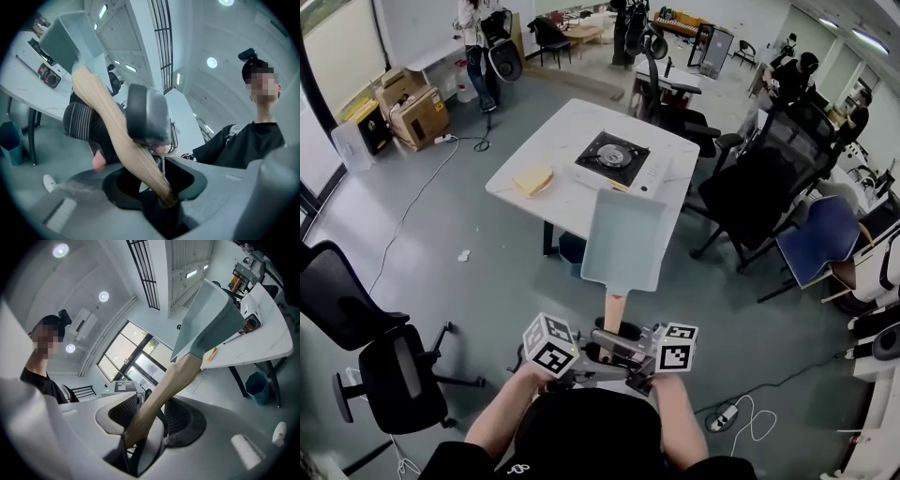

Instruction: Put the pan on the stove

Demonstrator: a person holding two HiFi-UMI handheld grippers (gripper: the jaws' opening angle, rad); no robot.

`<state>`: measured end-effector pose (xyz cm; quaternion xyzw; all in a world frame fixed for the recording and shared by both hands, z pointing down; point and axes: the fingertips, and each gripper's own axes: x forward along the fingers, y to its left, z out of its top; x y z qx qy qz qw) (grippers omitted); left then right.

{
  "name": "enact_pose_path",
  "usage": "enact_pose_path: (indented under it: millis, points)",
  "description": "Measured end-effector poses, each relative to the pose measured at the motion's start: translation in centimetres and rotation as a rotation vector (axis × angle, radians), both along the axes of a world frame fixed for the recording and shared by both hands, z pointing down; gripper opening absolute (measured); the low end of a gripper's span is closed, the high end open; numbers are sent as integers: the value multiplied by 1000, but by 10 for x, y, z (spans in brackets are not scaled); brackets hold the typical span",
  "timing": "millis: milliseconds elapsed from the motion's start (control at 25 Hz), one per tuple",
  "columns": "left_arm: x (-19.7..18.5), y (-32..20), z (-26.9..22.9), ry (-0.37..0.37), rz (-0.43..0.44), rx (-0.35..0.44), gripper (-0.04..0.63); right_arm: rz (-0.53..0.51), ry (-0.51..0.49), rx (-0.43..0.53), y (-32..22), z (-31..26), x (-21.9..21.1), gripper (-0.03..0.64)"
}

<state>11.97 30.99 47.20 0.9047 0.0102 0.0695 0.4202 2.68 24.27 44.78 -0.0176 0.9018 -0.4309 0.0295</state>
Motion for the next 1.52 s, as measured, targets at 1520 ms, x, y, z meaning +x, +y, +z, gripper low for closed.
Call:
enact_pose_path:
  millis: [1520]
  points:
    - [10, -235, 19, 13, -104, -105, 150, -112, 32, -95, -227, 27, 3, 189]
